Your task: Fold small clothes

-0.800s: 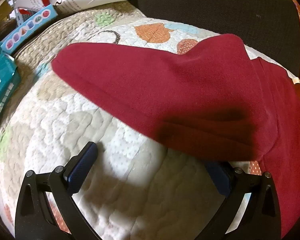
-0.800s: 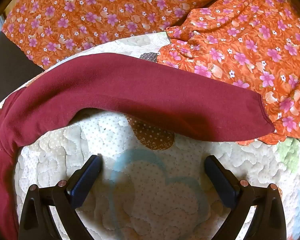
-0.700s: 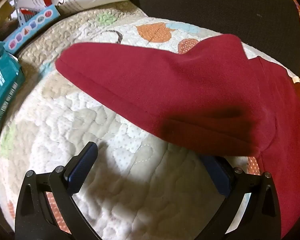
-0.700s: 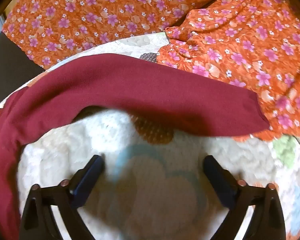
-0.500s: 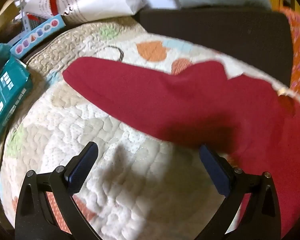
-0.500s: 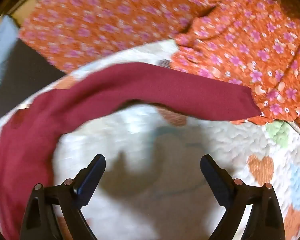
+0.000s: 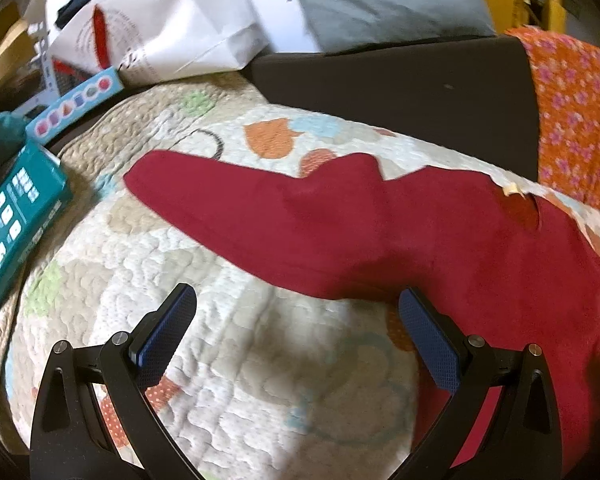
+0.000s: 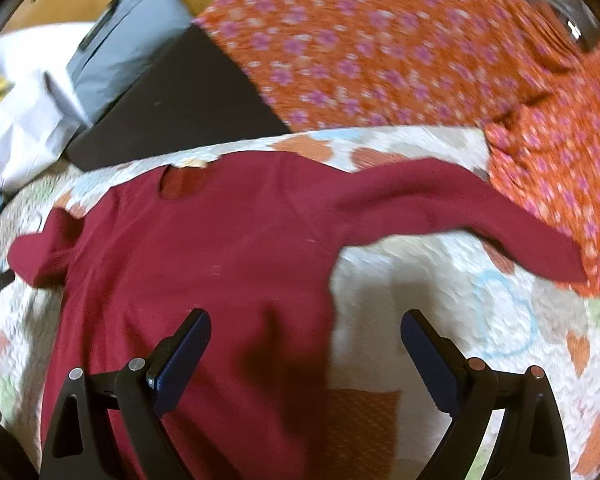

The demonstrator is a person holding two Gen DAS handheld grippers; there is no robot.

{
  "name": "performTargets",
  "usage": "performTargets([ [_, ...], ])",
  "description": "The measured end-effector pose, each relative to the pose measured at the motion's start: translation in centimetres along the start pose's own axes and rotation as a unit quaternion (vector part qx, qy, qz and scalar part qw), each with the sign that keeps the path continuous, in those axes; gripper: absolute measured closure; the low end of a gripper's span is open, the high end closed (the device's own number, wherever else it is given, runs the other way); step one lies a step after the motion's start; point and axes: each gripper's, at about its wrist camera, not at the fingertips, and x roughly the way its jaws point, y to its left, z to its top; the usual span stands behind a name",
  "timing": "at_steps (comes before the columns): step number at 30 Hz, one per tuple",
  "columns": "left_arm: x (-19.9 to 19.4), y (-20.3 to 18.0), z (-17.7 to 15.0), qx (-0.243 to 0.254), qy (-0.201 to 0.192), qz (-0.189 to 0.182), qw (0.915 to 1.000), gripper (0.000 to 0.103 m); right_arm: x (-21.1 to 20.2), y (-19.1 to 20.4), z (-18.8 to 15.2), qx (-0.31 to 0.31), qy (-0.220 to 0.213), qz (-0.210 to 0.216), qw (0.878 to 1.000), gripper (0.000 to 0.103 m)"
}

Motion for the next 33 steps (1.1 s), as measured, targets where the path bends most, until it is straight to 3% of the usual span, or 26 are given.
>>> performTargets([
  [4, -0.5, -1.1, 0.1, 0.016, -0.002, 0.002, 0.9999, 0.001, 0.3, 1.6, 0.8, -0.003, 0.005, -0.001, 1.000, 0.008],
  [12, -0.9, -3.2, 0.2, 0.020, 0.008, -0.031, 0.9993, 0.001, 1.4, 2.7, 1.1, 0.020, 0.020, -0.008, 1.000, 0.008],
  [25, -1.8, -9.1, -1.8, 0.093, 0.009, -0.077, 0.9927, 0.001, 1.9, 2.0, 0.9, 0.035, 0.028, -0.005, 0.999, 0.008],
  [33, -1.4, -10.1, -2.3, 0.096, 0.019, -0.084, 0.9916, 0.001, 2.0, 2.1, 0.9, 0.037, 0.031, -0.004, 0.999, 0.008],
])
